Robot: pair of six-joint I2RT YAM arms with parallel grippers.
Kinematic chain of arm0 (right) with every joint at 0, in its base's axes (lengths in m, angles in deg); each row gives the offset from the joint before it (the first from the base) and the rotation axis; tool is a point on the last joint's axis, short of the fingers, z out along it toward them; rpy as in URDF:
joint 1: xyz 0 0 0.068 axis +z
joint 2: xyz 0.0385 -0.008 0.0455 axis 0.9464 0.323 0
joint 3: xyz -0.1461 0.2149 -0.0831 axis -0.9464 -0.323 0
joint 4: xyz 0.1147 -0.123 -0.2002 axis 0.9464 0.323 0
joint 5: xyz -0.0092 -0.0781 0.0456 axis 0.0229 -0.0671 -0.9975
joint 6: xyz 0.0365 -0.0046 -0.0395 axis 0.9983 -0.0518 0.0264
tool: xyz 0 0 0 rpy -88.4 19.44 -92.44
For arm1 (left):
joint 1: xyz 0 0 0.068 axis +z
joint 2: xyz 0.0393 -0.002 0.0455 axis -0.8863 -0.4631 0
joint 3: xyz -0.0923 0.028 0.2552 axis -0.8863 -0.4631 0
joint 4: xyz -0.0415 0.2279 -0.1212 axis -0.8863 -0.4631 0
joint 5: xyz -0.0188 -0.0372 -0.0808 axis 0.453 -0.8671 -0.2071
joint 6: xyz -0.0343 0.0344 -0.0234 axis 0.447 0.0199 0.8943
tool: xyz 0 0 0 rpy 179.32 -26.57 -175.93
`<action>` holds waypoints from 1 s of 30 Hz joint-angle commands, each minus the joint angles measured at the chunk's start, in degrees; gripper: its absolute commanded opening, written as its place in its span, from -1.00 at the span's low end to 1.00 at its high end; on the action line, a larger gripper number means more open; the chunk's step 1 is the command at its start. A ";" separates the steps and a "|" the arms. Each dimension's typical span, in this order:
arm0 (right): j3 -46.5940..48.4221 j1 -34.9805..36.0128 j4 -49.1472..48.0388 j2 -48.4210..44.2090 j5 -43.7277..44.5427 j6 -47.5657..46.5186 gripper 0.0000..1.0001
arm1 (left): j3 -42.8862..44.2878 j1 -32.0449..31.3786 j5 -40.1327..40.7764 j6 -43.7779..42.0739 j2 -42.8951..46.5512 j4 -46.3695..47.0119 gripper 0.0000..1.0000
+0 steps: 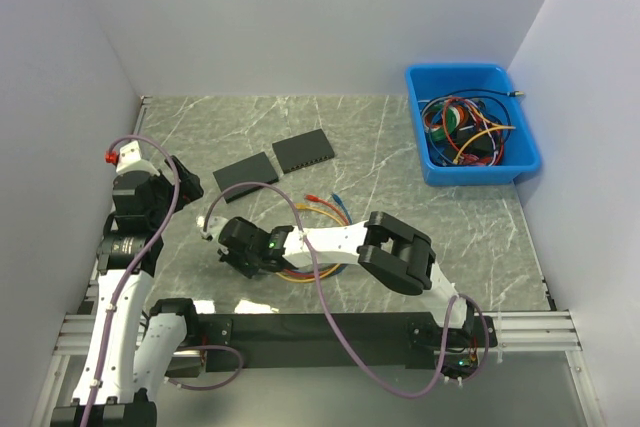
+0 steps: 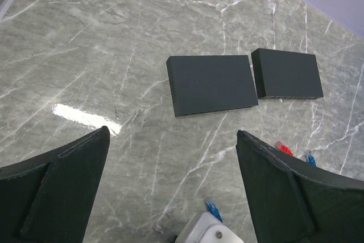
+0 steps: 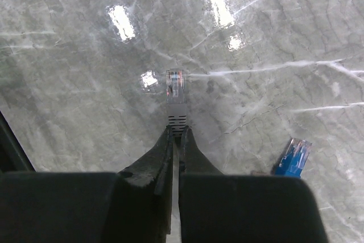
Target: Insert the plug into the switch port
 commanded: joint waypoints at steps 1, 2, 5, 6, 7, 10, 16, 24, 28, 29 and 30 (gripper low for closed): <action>-0.47 0.04 0.67 1.83 0.78 0.12 -1.00 | -0.39 0.07 -1.02 -0.95 -0.19 1.38 0.99; -1.08 0.04 -0.30 0.87 1.13 0.30 -1.00 | -0.39 0.07 -1.11 -0.95 -0.55 1.46 0.99; -3.19 -1.45 -1.27 -1.15 1.49 1.44 -1.00 | -0.22 -0.02 -1.11 -0.95 -2.30 1.20 0.99; -4.33 -2.06 -1.36 -1.68 0.97 1.96 -1.00 | -0.04 -0.02 -0.93 -0.95 -3.18 1.20 0.99; -5.04 -3.81 -1.97 -2.73 0.61 3.10 -1.00 | -0.13 -0.02 -0.76 -0.86 -3.62 1.20 0.99; -9.25 -7.41 -3.99 -5.80 -0.36 5.82 -1.00 | 1.27 -0.02 -0.76 -1.03 -6.95 1.64 0.99; -13.83 -13.66 -4.35 -8.63 1.48 9.17 -1.00 | 6.98 -0.02 -3.83 2.30 -18.81 7.78 0.99; -15.24 -20.51 -2.33 -9.07 3.69 12.78 -1.00 | 21.91 -0.72 -7.78 5.73 -44.82 13.15 0.99; -16.47 -23.24 -1.98 -9.77 4.65 14.27 -1.00 | 33.94 -1.95 -9.89 3.98 -57.48 11.75 0.99; -16.91 -23.77 -1.98 -9.86 4.91 14.45 -1.00 | 35.63 -1.95 -9.98 3.45 -59.68 11.23 0.99; -17.17 -24.56 -2.06 -10.03 4.57 14.62 -1.00 | 37.21 -3.35 -9.64 3.10 -63.62 10.70 0.99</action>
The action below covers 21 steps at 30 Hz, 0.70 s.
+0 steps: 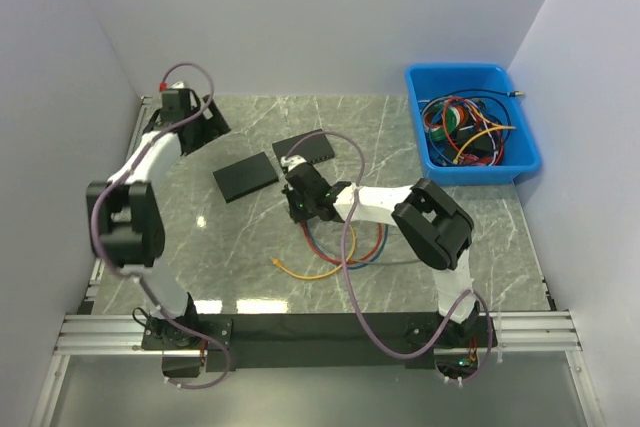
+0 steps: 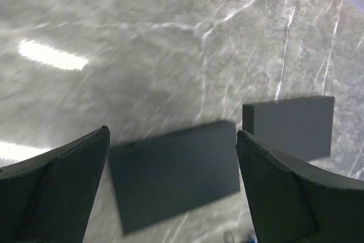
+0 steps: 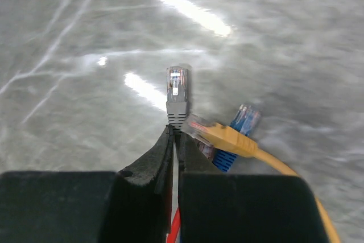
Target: Insert the plug into the switch port
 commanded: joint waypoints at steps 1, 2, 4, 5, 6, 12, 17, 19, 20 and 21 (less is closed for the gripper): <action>-2.46 -3.78 4.08 -1.47 2.80 1.38 -1.00 | 8.14 -2.77 -2.01 -1.62 -6.78 0.07 0.99; -2.90 -4.48 3.81 -1.64 1.92 1.56 -1.00 | 9.21 -3.12 -1.66 -1.80 -8.45 -0.45 0.99; -3.17 -5.63 2.94 -1.82 -0.37 2.17 -1.00 | 10.10 -3.48 -2.52 -1.54 -11.97 -0.02 0.99; -2.99 -5.81 2.93 -1.73 -0.72 2.17 -1.00 | 9.84 -3.48 -3.23 -1.28 -12.67 0.42 0.99; -2.73 -5.81 3.11 -1.65 -0.73 2.17 -1.00 | 9.40 -3.57 -3.50 -1.10 -13.55 1.12 0.99; -1.06 -5.90 3.55 -0.51 -1.78 2.26 -1.00 | 4.92 -4.88 -2.10 -0.31 -14.35 2.27 0.99; -0.62 -5.81 3.64 -0.59 -1.78 2.44 -1.00 | -0.09 -6.55 -2.61 0.92 -13.74 4.28 0.99; -0.71 -5.90 3.46 -0.94 -1.78 2.35 -1.00 | -2.10 -7.08 -3.06 1.71 -13.65 4.72 0.99; -0.79 -5.81 3.55 -0.94 -1.78 2.26 -1.00 | -2.90 -7.26 -3.06 1.97 -13.56 5.16 0.99; -0.80 -5.81 3.64 -1.12 -1.69 2.26 -1.00 | -3.78 -7.52 -3.06 2.06 -13.21 5.60 0.99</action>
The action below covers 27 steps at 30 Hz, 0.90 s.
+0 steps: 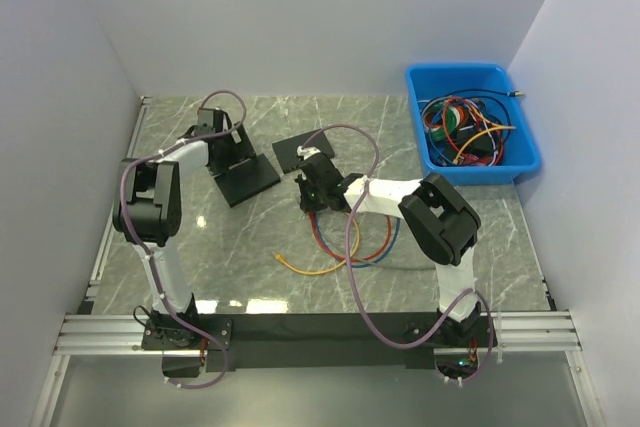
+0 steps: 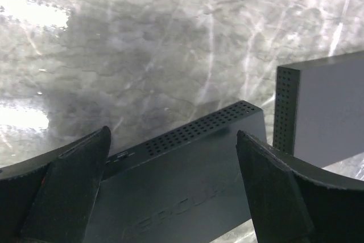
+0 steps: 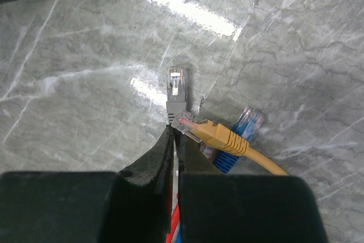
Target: Insert the plug into the switch port
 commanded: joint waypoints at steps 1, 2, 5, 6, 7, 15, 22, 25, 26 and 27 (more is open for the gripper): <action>0.41 -0.26 3.88 -0.27 0.54 -0.08 -1.00 | -4.74 -1.75 -1.01 1.97 1.52 1.43 0.99; 0.41 -0.17 3.96 -0.35 0.45 -0.08 -1.00 | -5.71 -2.02 -0.83 2.24 2.31 2.48 0.99; 0.32 -0.26 4.05 -0.62 0.45 -0.16 -1.00 | -8.97 -2.98 -0.21 2.77 4.15 3.80 0.99; 0.32 -0.26 4.05 -0.62 0.45 -0.17 -1.00 | -9.41 -3.07 -0.21 2.86 4.34 4.15 0.99; 0.41 -0.26 4.05 -0.62 0.45 -0.08 -1.00 | -10.11 -3.42 -0.30 2.86 4.51 4.07 0.99; -0.73 -0.17 3.88 -1.85 0.45 -0.17 -1.00 | -16.43 -7.99 2.68 3.38 8.29 4.33 0.99; -1.52 -0.17 3.53 -2.20 -0.96 0.10 -1.00 | -20.84 -9.58 4.80 5.49 16.01 1.27 0.99; -1.53 0.00 3.61 -2.11 -1.57 0.27 -1.00 | -19.79 -9.66 7.95 5.14 20.14 -3.38 0.99; -1.53 0.00 3.53 -2.11 -1.57 0.27 -1.00 | -19.26 -9.66 8.92 4.97 21.38 -4.53 0.99; -1.53 0.00 3.61 -2.11 -1.57 0.27 -1.00 | -17.95 -9.66 10.32 4.44 22.52 -5.76 0.99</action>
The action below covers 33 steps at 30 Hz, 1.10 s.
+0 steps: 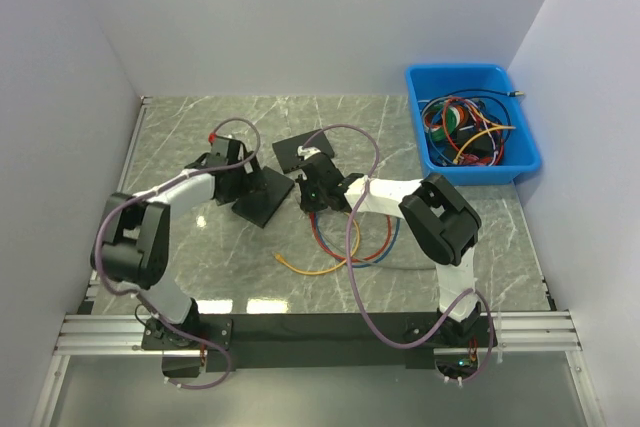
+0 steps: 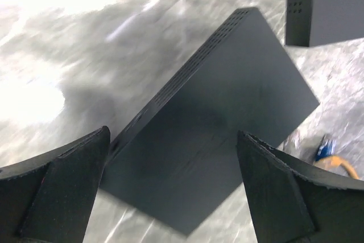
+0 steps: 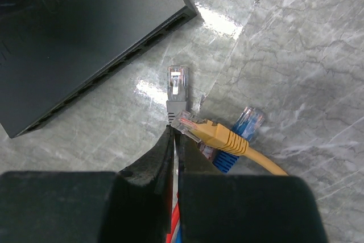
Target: Insert the plug into the switch port
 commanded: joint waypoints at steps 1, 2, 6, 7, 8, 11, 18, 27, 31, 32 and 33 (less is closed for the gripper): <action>-1.33 0.00 3.68 -1.94 -0.72 0.25 -1.00 | 2.73 -0.09 4.65 0.00 7.33 -8.34 0.99; -1.42 0.00 3.68 -2.02 -0.72 0.16 -1.00 | 3.52 -0.09 5.44 -0.35 8.48 -9.50 0.99; -1.94 0.09 3.59 -2.38 -0.54 0.16 -1.00 | 8.53 -0.09 9.31 -3.50 13.23 -15.39 0.99; -2.12 0.27 3.50 -2.55 -0.54 0.16 -1.00 | 9.15 -0.18 9.31 -4.12 15.07 -16.09 0.99; -2.30 0.27 3.33 -2.73 -0.54 0.25 -1.00 | 9.68 -0.09 8.79 -5.00 16.22 -16.36 0.99; -2.65 0.71 3.15 -3.60 0.07 0.08 -1.00 | 10.03 -0.09 5.73 -8.77 20.44 -16.36 0.99; -8.01 3.60 -1.60 -10.37 3.05 -0.19 -1.00 | 8.99 0.00 4.03 -15.38 22.11 -18.40 0.99; -9.41 14.41 4.55 -16.44 14.74 -1.07 -1.00 | 7.22 0.00 2.99 -15.73 18.52 -11.53 0.98; -11.08 14.86 4.56 -17.05 14.75 -1.15 -1.00 | 7.22 0.08 1.93 -15.29 13.34 -11.44 0.96; -11.26 14.77 4.47 -16.97 14.75 -1.42 -1.00 | 7.40 0.08 1.67 -15.29 12.54 -11.36 0.97; -11.00 14.86 4.56 -16.97 14.75 -1.59 -1.00 | 7.57 0.17 1.49 -15.29 11.67 -11.53 0.98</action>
